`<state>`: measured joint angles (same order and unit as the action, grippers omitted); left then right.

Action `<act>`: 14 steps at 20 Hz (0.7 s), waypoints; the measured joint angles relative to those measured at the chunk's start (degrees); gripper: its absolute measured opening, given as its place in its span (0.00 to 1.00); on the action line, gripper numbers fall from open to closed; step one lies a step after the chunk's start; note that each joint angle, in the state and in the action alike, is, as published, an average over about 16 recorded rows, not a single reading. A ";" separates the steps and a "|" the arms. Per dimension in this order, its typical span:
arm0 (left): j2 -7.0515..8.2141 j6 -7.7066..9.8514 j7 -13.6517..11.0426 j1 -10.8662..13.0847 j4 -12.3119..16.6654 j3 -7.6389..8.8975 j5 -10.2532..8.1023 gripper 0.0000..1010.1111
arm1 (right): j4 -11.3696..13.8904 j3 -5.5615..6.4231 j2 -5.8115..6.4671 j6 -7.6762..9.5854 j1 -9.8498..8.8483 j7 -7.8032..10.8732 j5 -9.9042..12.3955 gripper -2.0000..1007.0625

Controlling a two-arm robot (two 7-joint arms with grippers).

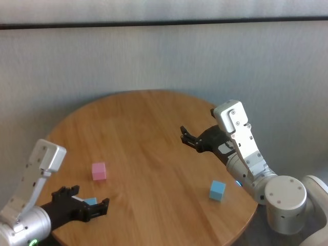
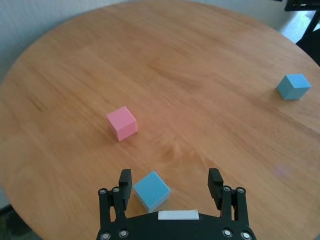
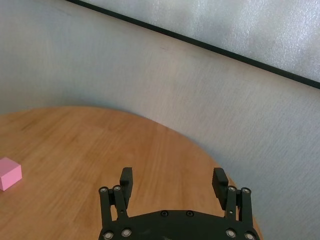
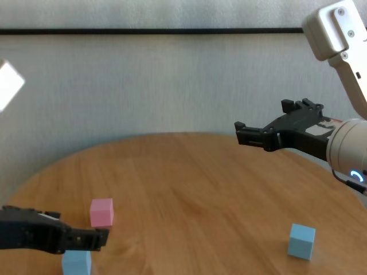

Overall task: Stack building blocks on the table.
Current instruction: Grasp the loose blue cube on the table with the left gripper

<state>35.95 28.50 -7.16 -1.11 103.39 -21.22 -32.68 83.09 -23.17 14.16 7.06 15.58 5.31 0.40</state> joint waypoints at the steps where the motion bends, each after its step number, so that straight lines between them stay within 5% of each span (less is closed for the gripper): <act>1: -0.45 0.59 0.49 -0.05 -0.03 0.04 0.14 0.99 | 0.00 0.00 0.00 0.00 0.00 0.00 0.00 0.99; 14: -5.94 6.13 5.16 -1.23 -1.89 0.14 1.47 0.99 | 0.00 0.00 0.00 0.00 0.00 0.00 0.00 0.99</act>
<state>30.01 34.62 -2.00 -2.33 101.50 -21.07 -31.21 83.09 -23.17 14.16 7.06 15.58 5.31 0.40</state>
